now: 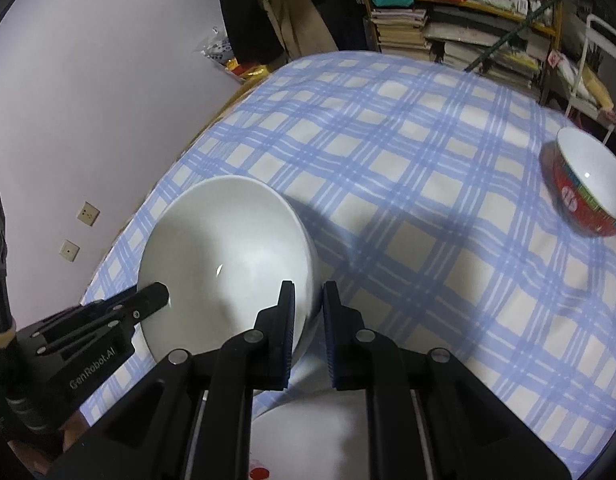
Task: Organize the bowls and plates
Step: 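Lift and carry the white bowl with both tools, then lower the white bowl onto the cloth and open both tools, then move both open tools toward another plain white bowl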
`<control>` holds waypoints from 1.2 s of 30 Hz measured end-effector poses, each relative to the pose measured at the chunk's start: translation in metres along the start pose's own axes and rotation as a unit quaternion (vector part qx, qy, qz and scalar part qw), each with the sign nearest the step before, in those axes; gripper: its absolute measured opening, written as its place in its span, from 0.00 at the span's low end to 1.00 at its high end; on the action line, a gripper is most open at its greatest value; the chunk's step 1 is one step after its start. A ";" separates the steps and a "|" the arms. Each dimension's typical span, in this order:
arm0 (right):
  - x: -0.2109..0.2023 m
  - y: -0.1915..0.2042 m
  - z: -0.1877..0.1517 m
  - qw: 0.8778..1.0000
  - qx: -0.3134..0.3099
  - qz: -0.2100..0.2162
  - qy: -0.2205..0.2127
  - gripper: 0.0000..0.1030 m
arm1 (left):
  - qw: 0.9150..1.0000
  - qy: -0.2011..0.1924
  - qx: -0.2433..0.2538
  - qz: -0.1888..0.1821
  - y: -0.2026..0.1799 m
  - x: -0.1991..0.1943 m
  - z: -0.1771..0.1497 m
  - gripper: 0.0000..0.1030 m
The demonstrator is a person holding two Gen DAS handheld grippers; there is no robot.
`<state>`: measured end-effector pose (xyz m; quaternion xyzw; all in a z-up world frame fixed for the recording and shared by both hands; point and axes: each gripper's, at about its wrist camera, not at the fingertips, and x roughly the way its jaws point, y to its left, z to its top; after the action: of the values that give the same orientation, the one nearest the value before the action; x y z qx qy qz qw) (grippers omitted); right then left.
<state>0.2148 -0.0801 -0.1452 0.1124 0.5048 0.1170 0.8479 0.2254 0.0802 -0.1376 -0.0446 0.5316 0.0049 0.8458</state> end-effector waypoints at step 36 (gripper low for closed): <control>-0.129 -0.152 0.025 0.980 -0.029 -0.147 -0.128 0.98 | 0.994 -0.077 0.082 -0.007 -0.155 -0.039 0.052 0.78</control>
<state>0.1905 -0.2657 -0.0734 0.0268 0.3993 -0.0100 0.9164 0.2640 -0.0687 -0.0686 0.0222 0.4629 -0.0410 0.8852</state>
